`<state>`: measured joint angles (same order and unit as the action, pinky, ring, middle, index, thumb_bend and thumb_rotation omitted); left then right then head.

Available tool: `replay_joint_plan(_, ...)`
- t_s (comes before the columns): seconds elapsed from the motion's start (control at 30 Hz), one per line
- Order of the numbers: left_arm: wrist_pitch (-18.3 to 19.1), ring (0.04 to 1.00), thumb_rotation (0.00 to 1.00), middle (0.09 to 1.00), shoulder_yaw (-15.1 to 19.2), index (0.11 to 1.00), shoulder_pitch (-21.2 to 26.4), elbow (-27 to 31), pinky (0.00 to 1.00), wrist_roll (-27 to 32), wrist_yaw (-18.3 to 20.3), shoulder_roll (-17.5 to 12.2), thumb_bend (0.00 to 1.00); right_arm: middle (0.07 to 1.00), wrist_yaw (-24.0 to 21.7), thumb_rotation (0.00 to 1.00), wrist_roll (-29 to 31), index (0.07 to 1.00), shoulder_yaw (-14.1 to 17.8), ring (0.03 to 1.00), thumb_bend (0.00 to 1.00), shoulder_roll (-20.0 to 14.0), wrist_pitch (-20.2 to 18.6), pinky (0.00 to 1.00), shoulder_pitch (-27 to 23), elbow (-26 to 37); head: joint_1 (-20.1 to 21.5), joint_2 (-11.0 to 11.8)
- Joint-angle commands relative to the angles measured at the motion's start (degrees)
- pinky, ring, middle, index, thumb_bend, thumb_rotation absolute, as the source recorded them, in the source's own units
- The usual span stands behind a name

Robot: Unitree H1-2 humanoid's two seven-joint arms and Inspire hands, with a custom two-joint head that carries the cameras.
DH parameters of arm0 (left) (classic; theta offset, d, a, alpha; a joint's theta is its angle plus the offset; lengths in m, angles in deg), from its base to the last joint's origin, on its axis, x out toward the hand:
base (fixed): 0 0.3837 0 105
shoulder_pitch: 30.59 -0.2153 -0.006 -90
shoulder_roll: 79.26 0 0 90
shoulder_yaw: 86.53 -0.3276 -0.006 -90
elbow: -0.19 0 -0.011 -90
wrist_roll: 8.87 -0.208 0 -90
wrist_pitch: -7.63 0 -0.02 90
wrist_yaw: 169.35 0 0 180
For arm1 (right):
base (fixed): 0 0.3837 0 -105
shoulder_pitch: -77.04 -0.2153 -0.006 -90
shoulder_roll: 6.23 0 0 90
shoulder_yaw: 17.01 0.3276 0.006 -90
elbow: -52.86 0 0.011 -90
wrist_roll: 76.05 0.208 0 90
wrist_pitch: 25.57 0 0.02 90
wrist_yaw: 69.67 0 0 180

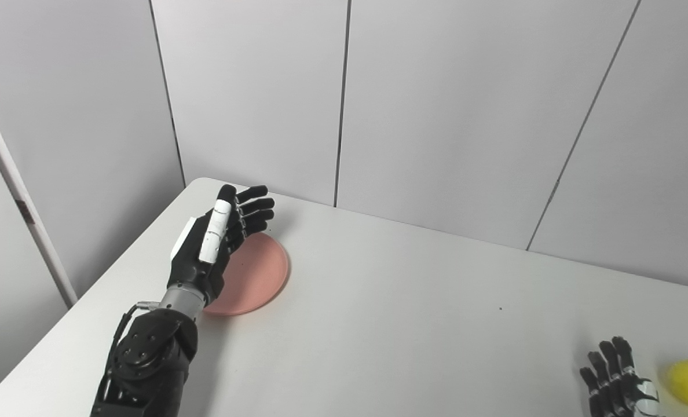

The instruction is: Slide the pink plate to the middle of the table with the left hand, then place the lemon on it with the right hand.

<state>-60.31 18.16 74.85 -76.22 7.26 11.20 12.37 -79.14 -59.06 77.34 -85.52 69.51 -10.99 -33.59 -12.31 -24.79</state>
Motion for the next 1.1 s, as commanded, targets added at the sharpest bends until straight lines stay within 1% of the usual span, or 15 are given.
replay_joint_plan(0.0,-3.9,0.752,0.95,0.721,1.1,0.683,3.8,-0.8,0.78,0.3,0.9,-2.3,1.0,1.0,0.0,1.0,0.4,1.0,-0.8,1.0,0.63,1.7,-0.8,1.0,3.2,-2.0,0.1,0.0)
replay_joint_plan(0.13,-4.8,0.752,0.98,0.712,2.3,0.677,6.3,-4.3,0.79,0.8,2.0,-4.7,1.0,1.0,-0.1,1.0,0.4,1.0,-0.9,1.0,0.62,1.6,-1.0,1.0,3.2,-1.9,0.0,-0.1)
replay_joint_plan(0.17,-5.0,0.755,0.99,0.711,2.5,0.705,6.7,-4.9,0.79,0.9,2.4,-5.2,1.0,1.0,-0.1,1.0,0.3,1.0,-1.0,1.0,0.63,1.6,-1.0,1.0,3.2,-1.8,0.0,-0.1)
replay_joint_plan(0.23,-4.6,0.76,1.0,0.714,3.1,0.724,8.0,-5.7,0.81,1.4,2.8,-6.2,1.0,1.0,-0.1,1.0,0.3,1.0,-1.0,1.0,0.63,1.6,-1.1,1.0,3.2,-1.7,0.1,-0.1)
replay_joint_plan(0.3,-4.1,0.737,0.98,0.703,4.5,0.712,9.5,-6.7,0.77,1.9,1.7,-6.4,1.0,0.999,-0.1,1.0,0.4,1.0,-1.0,1.0,0.63,1.7,-1.3,1.0,3.3,-1.6,0.2,-0.1)
replay_joint_plan(0.4,-4.4,0.723,0.98,0.698,5.5,0.72,10.9,-8.6,0.74,1.5,1.8,-7.7,1.0,0.997,-0.2,1.0,0.3,1.0,-1.0,1.0,0.63,1.5,-1.0,1.0,3.2,-1.8,0.1,-0.1)
replay_joint_plan(0.53,-5.0,0.736,0.99,0.715,6.2,0.748,12.3,-11.6,0.75,1.5,2.7,-9.8,1.0,0.994,0.1,1.0,0.4,1.0,-0.8,1.0,0.63,1.8,-0.9,1.0,3.0,-2.1,0.1,0.0)
replay_joint_plan(0.57,-5.2,0.744,0.99,0.718,6.4,0.752,12.6,-12.5,0.76,1.7,2.9,-10.3,1.0,0.997,0.1,1.0,0.5,1.0,-0.8,1.0,0.63,1.8,-0.9,1.0,3.0,-2.1,0.1,0.0)
replay_joint_plan(0.6,-5.2,0.76,0.98,0.723,6.7,0.762,13.0,-13.6,0.79,1.8,3.0,-10.9,1.0,1.0,0.0,1.0,0.5,1.0,-0.8,1.0,0.63,1.8,-1.0,1.0,3.0,-2.2,0.0,0.1)
replay_joint_plan(0.8,-5.8,0.786,0.96,0.742,7.8,0.787,14.3,-19.8,0.83,2.1,3.5,-13.6,1.0,0.999,0.1,1.0,-0.4,1.0,-1.1,1.0,0.63,1.7,-0.9,1.0,3.0,-2.2,-0.1,0.0)
replay_joint_plan(0.87,-6.4,0.785,0.96,0.741,8.1,0.776,14.4,-21.9,0.85,1.8,3.4,-14.1,1.0,1.0,0.1,1.0,-0.3,1.0,-1.1,1.0,0.63,1.7,-1.1,1.0,3.1,-2.1,-0.1,-0.1)
replay_joint_plan(0.97,-7.0,0.796,0.96,0.761,8.2,0.779,14.3,-24.1,0.86,1.5,3.3,-14.3,1.0,1.0,0.2,1.0,-0.5,1.0,-1.1,1.0,0.63,1.7,-1.2,1.0,3.1,-2.0,-0.1,-0.1)
replay_joint_plan(1.07,-7.7,0.796,0.96,0.76,8.3,0.775,14.2,-26.8,0.86,1.2,3.3,-14.4,1.0,1.0,0.3,1.0,-0.4,1.0,-1.0,1.0,0.62,1.7,-1.3,1.0,3.1,-1.9,-0.1,-0.2)
